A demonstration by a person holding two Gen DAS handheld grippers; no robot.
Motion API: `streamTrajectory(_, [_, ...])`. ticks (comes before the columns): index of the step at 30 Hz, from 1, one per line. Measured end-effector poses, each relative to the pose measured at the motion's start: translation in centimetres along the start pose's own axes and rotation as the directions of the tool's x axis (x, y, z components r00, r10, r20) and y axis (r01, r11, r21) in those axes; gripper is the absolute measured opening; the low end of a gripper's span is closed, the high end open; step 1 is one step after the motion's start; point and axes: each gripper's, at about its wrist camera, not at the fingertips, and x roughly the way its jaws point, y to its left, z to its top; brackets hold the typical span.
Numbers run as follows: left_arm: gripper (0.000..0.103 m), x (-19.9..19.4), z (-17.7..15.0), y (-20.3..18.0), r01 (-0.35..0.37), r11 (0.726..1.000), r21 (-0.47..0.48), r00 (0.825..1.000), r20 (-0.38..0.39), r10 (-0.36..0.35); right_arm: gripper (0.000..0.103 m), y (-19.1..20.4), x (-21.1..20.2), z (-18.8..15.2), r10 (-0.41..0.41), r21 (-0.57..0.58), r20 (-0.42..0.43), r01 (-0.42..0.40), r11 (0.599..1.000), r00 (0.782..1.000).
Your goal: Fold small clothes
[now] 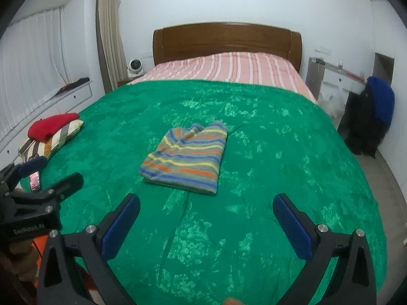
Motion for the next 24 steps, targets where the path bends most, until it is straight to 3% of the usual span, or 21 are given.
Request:
streamTrajectory(7, [0.103, -0.1, 0.0, 0.6, -0.039, 0.999, -0.012, 0.999, 0.002, 0.039, 0.103, 0.9, 0.0, -0.3, -0.026, -0.024, -0.022, 0.025, 0.999, 0.999])
streamTrajectory(16, [0.103, 0.0, -0.2, 1.3, -0.028, 0.998, -0.054, 1.000, -0.003, 0.028, 0.103, 0.7, 0.2, -0.7, -0.055, -0.022, -0.024, 0.054, 0.998, 0.998])
streamTrajectory(24, [0.103, -0.2, -0.2, 0.6, -0.040, 0.999, -0.030, 0.999, 0.011, 0.041, 0.103, 0.7, 0.1, -0.7, -0.050, -0.020, -0.023, 0.050, 0.999, 0.998])
